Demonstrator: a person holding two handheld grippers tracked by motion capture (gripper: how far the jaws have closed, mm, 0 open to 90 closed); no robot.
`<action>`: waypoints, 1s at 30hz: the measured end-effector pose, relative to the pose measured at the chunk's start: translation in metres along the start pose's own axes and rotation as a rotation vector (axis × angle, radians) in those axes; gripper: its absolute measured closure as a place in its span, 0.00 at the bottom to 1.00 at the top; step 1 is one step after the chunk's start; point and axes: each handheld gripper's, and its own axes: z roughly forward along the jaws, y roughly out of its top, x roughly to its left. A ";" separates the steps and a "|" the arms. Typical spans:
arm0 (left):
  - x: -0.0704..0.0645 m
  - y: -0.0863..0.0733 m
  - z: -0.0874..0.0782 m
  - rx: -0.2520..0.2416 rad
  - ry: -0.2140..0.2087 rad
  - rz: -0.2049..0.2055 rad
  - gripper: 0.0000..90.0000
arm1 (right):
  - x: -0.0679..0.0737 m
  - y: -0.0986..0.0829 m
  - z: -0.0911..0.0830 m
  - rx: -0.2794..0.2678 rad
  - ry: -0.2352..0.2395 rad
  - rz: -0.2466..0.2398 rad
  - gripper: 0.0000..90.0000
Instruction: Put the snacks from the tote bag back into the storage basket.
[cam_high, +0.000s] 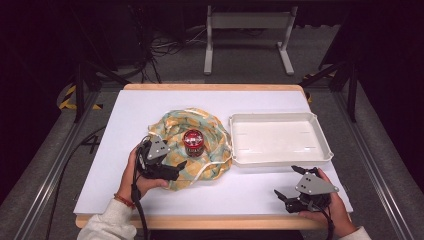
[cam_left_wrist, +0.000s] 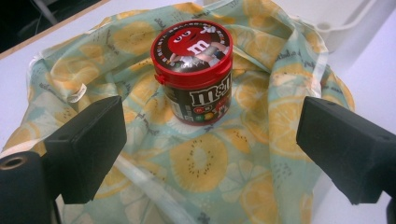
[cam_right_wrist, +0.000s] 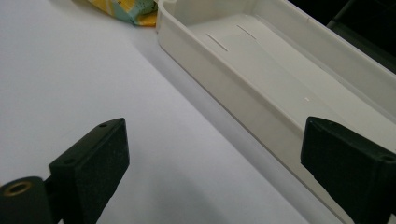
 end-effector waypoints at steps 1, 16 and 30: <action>0.000 0.001 0.001 0.003 -0.003 -0.008 0.10 | 0.001 0.000 0.001 0.003 0.005 -0.006 0.09; -0.003 0.031 0.030 0.097 0.003 -0.121 0.11 | 0.003 0.001 0.004 0.017 0.027 -0.017 0.09; 0.007 0.058 0.055 0.206 0.034 -0.256 0.14 | 0.004 0.000 0.005 0.025 0.039 -0.019 0.09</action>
